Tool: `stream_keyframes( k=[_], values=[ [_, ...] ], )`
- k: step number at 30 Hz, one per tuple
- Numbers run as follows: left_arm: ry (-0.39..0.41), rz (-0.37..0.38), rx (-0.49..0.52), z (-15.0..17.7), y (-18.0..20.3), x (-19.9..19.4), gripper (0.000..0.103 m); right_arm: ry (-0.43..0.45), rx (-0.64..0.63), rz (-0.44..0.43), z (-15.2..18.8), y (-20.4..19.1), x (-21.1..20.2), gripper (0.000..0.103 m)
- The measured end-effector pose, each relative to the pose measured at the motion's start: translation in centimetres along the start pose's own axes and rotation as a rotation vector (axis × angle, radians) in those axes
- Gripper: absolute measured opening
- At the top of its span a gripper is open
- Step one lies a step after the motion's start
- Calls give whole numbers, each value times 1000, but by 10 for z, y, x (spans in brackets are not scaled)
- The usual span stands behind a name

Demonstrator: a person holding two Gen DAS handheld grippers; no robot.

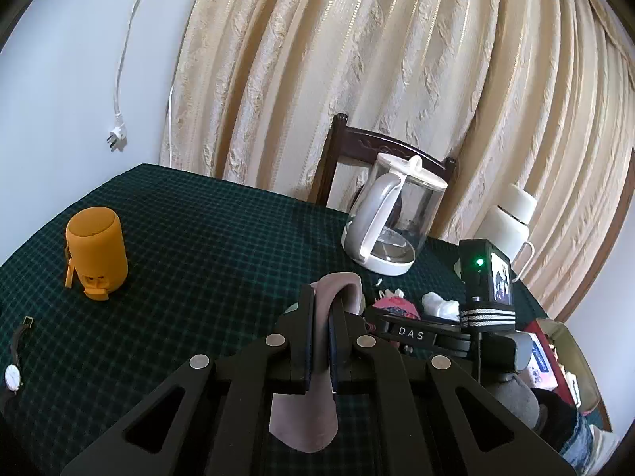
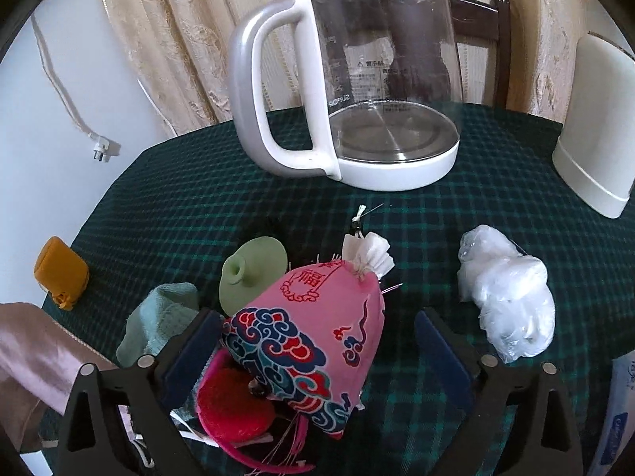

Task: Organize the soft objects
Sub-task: 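Grasp the pink embroidered pouch with the right tool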

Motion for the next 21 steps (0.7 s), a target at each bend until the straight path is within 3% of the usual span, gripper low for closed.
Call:
stream_keyframes(
  k=[1, 4, 21],
  values=[
    [0, 0, 0, 0, 0, 0, 6, 0, -7, -12, 0, -1, 0, 81],
    [-3, -1, 3, 0, 1, 1, 6, 0, -17, -29, 1, -3, -4, 76],
    [52, 20, 38, -16, 24, -10, 6, 186, 67, -50, 2, 27, -92, 75]
  ],
)
Point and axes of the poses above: each gripper's, at about its wrist camera, not at the fingertips, and x roughly the way its jaws point, y to its right, z to its underside, the point moved 5 cm from there along x, roughly the way its jaws point
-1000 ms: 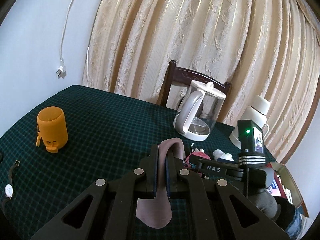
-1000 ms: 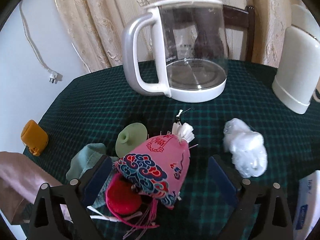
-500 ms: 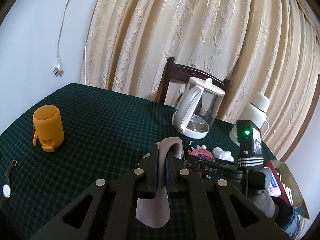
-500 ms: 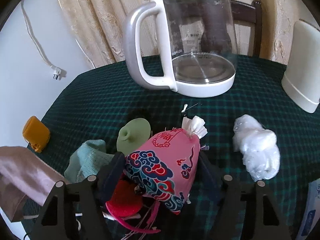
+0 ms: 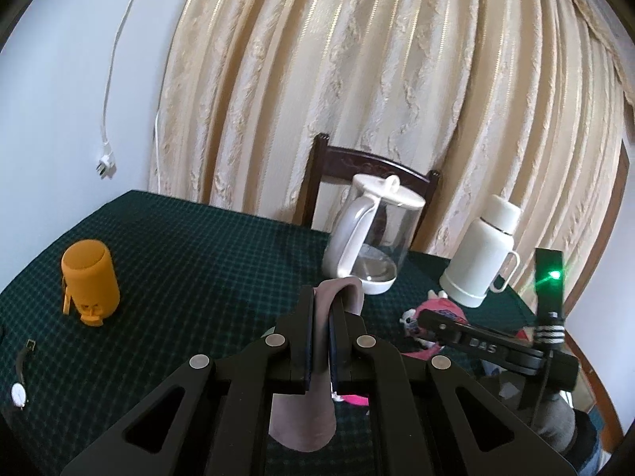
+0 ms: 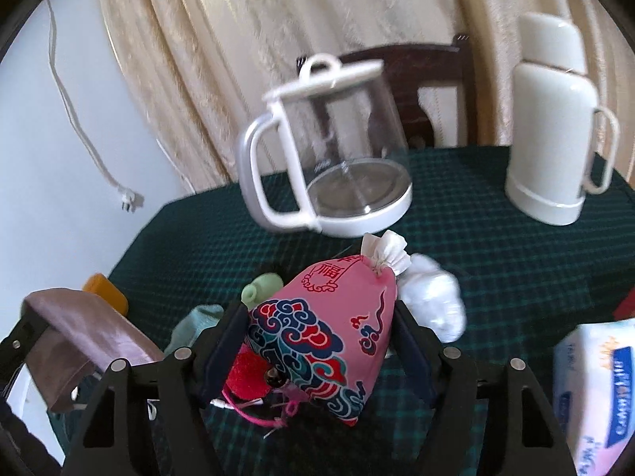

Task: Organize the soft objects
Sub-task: 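Grasp the pink embroidered pouch with the right tool, then carry the pouch into the tin box and release it while the left tool carries the mask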

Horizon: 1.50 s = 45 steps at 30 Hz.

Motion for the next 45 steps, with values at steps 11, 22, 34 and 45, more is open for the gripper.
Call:
stream_keyframes(
  k=[11, 22, 34, 45],
  values=[
    [39, 63, 41, -17, 41, -11, 6, 132, 62, 20, -5, 38, -69, 75],
    [85, 168, 118, -36, 109, -19, 6, 291, 117, 96, -12, 89, -144, 76],
    [48, 302, 196, -27, 193, -12, 6, 370, 218, 233, 6, 167, -206, 77],
    [14, 371, 237, -15, 245, -8, 6, 372, 278, 450, 36, 231, -234, 81]
  ],
)
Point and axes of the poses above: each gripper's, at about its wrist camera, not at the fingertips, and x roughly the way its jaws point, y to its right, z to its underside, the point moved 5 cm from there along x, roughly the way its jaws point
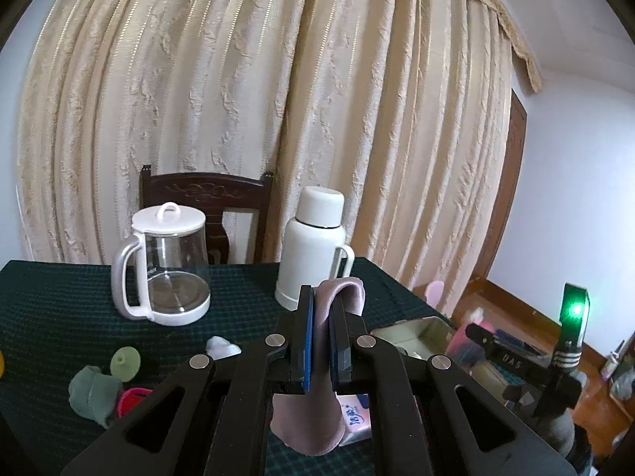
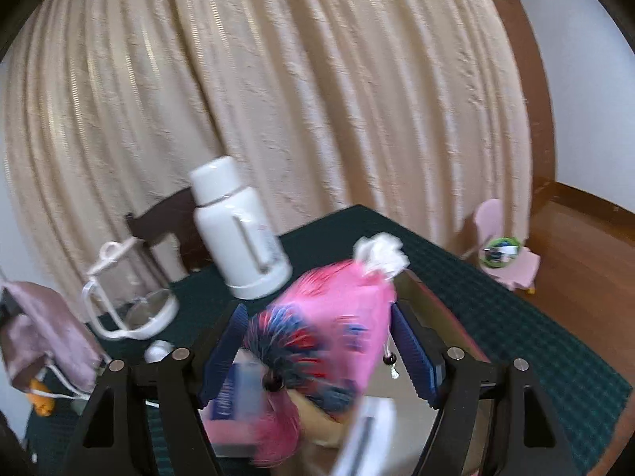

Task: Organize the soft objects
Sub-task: 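Carry the pouch into the tin box and release it while the left tool carries the mask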

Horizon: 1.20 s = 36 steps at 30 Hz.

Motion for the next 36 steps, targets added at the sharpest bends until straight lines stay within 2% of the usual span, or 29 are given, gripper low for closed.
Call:
stream_keyframes(
  k=[4, 14, 22, 36],
  values=[
    [-6, 3, -4, 2, 6, 3, 6, 8, 6, 50, 6, 19, -1, 89],
    [-29, 29, 26, 5, 30, 15, 6, 8, 25, 63, 13, 40, -5, 89],
    [-50, 77, 37, 7, 54, 27, 6, 24, 43, 99, 16, 58, -13, 90],
    [-129, 301, 49, 9, 125, 70, 7, 7, 94, 147, 22, 90, -20, 90]
  ],
)
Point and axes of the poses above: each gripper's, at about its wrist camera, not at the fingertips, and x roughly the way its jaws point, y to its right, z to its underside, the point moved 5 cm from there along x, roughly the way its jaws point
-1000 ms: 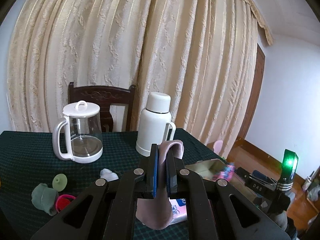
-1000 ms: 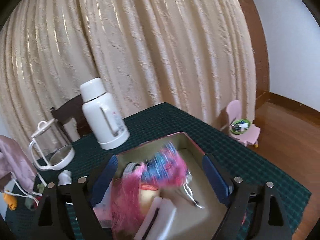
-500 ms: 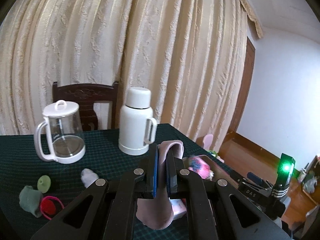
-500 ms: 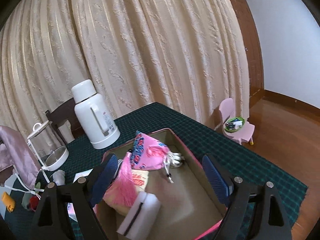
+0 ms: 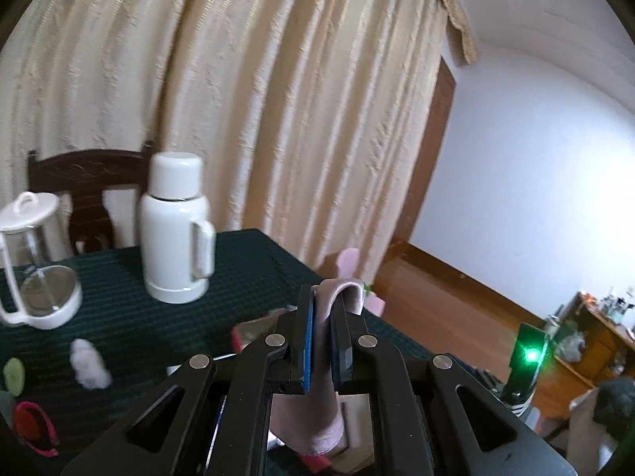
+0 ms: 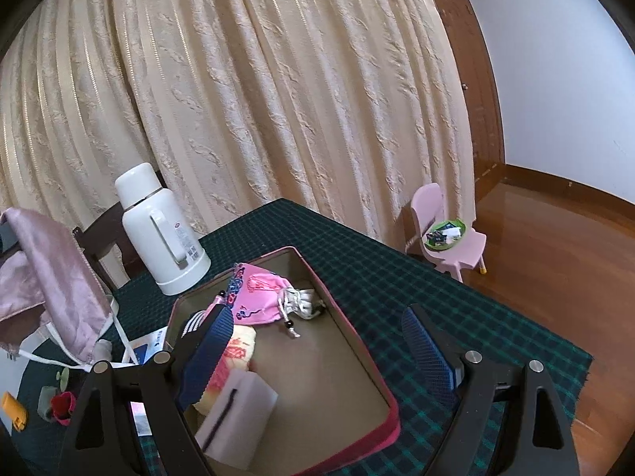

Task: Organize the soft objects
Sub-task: 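Carry the pouch into the tin box and release it while the left tool carries the mask, then lower the mauve face mask into the tin box and open the left tool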

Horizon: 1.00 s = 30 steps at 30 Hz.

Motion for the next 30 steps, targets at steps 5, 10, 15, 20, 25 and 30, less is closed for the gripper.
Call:
stream_keyframes(
  k=[5, 10, 15, 20, 25, 30],
  values=[
    [-43, 81, -15, 1, 18, 25, 8, -1, 18, 7, 0, 8, 0, 90],
    [-85, 159, -42, 6, 33, 51, 70, -8, 26, 7, 1, 12, 2, 90],
    [-102, 172, -114, 10, 24, 66, 72, -8, 34, 4, -1, 13, 2, 90],
    [-112, 95, -132, 15, 7, 66, 72, -14, 39, -4, 1, 14, 3, 90],
    [-92, 35, -95, 20, 2, 55, 72, -25, 34, -17, 3, 9, 5, 90],
    [-95, -13, -87, 27, -7, 47, 72, -36, 16, -43, 9, -3, 4, 91]
  ],
)
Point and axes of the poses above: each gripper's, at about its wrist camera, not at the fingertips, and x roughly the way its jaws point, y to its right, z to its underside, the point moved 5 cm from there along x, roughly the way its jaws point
